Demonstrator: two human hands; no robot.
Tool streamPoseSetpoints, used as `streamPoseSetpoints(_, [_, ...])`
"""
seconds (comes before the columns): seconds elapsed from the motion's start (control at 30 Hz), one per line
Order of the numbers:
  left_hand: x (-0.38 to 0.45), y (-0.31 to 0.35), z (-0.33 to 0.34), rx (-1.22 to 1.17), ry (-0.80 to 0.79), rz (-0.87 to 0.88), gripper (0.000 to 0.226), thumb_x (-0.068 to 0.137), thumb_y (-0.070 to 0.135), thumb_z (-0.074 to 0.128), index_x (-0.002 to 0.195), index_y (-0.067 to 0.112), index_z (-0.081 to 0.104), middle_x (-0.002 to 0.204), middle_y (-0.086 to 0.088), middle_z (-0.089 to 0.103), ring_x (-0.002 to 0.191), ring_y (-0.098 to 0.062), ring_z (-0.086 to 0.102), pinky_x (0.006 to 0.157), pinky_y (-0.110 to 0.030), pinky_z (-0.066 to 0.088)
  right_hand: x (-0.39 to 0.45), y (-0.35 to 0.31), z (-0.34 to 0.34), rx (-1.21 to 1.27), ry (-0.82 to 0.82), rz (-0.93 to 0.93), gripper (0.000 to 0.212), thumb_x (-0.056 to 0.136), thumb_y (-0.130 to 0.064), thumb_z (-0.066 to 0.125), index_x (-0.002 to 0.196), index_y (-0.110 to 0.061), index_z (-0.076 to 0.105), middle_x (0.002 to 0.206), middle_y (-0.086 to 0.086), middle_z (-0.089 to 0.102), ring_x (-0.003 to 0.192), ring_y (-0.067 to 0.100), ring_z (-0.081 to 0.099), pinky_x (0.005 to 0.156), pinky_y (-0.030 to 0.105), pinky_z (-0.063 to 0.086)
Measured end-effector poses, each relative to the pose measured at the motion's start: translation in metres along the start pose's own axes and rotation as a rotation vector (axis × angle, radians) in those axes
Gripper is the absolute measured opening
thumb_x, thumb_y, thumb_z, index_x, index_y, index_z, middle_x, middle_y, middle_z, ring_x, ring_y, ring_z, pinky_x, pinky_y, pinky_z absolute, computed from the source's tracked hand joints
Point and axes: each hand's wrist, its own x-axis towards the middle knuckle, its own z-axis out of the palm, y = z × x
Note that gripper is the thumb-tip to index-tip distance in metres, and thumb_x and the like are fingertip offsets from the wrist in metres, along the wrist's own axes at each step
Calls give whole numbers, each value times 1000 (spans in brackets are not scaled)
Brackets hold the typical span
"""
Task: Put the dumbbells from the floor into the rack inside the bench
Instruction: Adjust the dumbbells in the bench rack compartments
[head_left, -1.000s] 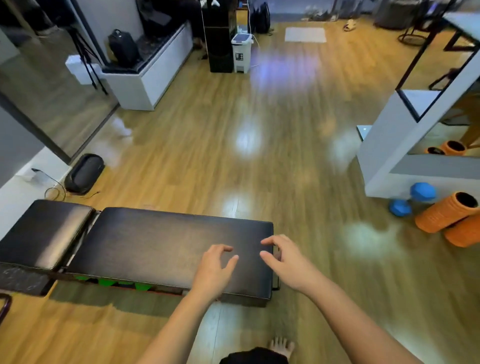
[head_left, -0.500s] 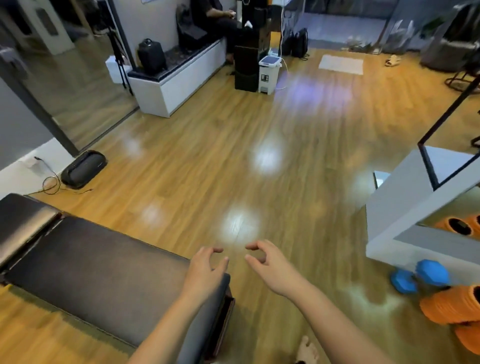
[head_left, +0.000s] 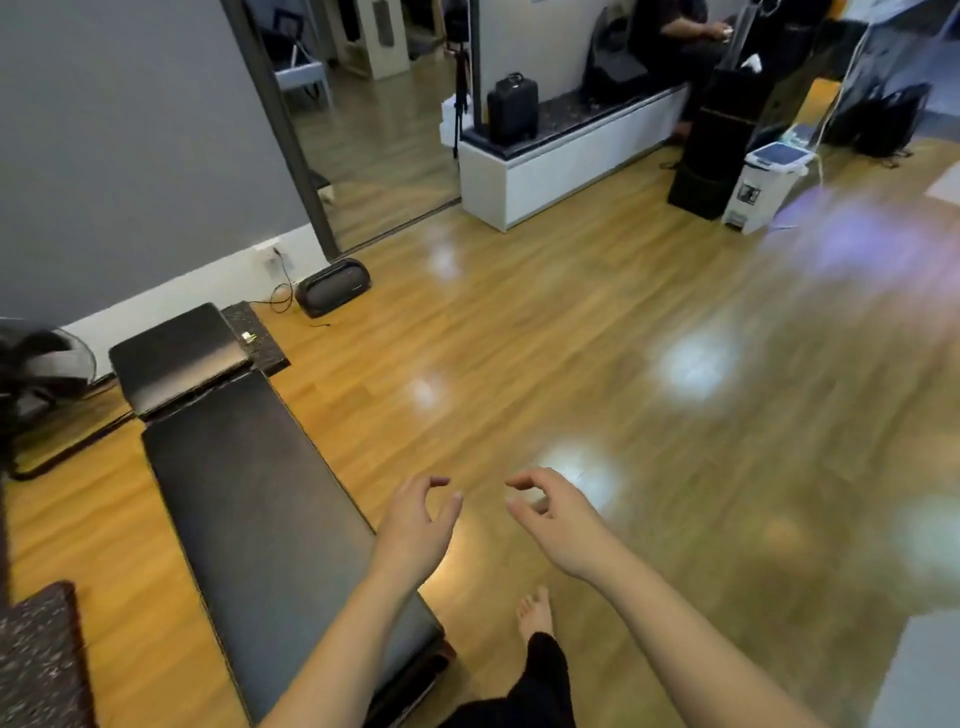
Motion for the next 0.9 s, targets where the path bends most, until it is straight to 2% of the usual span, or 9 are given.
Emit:
streamPoseSetpoints(0.17, [94, 16, 12, -36, 114, -133, 28, 94, 39, 57, 117, 24, 61, 116, 12, 55, 116, -11, 53, 85, -25, 32, 105, 2, -34, -54, -108, -46, 28, 93, -42, 56, 119, -32, 57, 122, -14, 53, 92, 12, 61, 75, 23, 49])
streamPoseSetpoints(0.3, [164, 25, 13, -116, 129, -216, 30, 94, 41, 56, 119, 25, 60, 123, 10, 57, 118, -11, 52, 90, -29, 41, 185, -7, -58, -167, -249, -130, 27, 92, -45, 56, 118, -35, 57, 118, -15, 52, 90, 6, 60, 74, 15, 46])
streamPoseSetpoints(0.4, [213, 28, 9, -135, 175, -256, 29, 94, 40, 57, 118, 24, 60, 121, 8, 59, 115, -11, 54, 92, -30, 43, 251, -24, -68, -165, -251, -122, 28, 94, -37, 57, 120, -26, 60, 96, -12, 54, 68, 4, 54, 58, 7, 39])
streamPoseSetpoints(0.47, [231, 28, 5, -167, 223, -284, 29, 93, 40, 57, 117, 24, 61, 119, 9, 61, 112, -9, 54, 92, -29, 44, 286, -33, -63, -161, -290, -140, 28, 94, -34, 58, 119, -23, 62, 82, -17, 48, 58, 2, 49, 54, 8, 38])
streamPoseSetpoints(0.6, [268, 22, -4, -211, 309, -396, 31, 93, 40, 57, 120, 24, 60, 120, 10, 60, 111, -7, 55, 93, -27, 45, 355, -53, -42, -177, -449, -222, 25, 94, -29, 60, 117, -18, 63, 79, -19, 47, 57, -8, 52, 55, 8, 38])
streamPoseSetpoints(0.8, [317, -1, -1, -299, 534, -637, 33, 93, 38, 58, 123, 23, 60, 118, 10, 61, 107, -7, 55, 94, -28, 46, 458, -70, -7, -233, -702, -366, 23, 94, -26, 60, 115, -18, 63, 71, -18, 46, 51, -5, 49, 52, 11, 37])
streamPoseSetpoints(0.87, [335, -2, 4, -356, 630, -720, 31, 93, 34, 60, 120, 20, 62, 116, 8, 63, 106, -8, 57, 90, -25, 44, 492, -76, 0, -260, -812, -411, 21, 94, -27, 59, 113, -20, 62, 75, -16, 51, 51, -5, 49, 51, 10, 36])
streamPoseSetpoints(0.9, [341, 2, 8, -388, 668, -770, 30, 93, 34, 60, 119, 19, 62, 115, 7, 63, 106, -9, 58, 89, -24, 43, 507, -77, 2, -287, -864, -434, 20, 94, -29, 59, 113, -22, 62, 84, -13, 57, 53, -6, 51, 53, 10, 35])
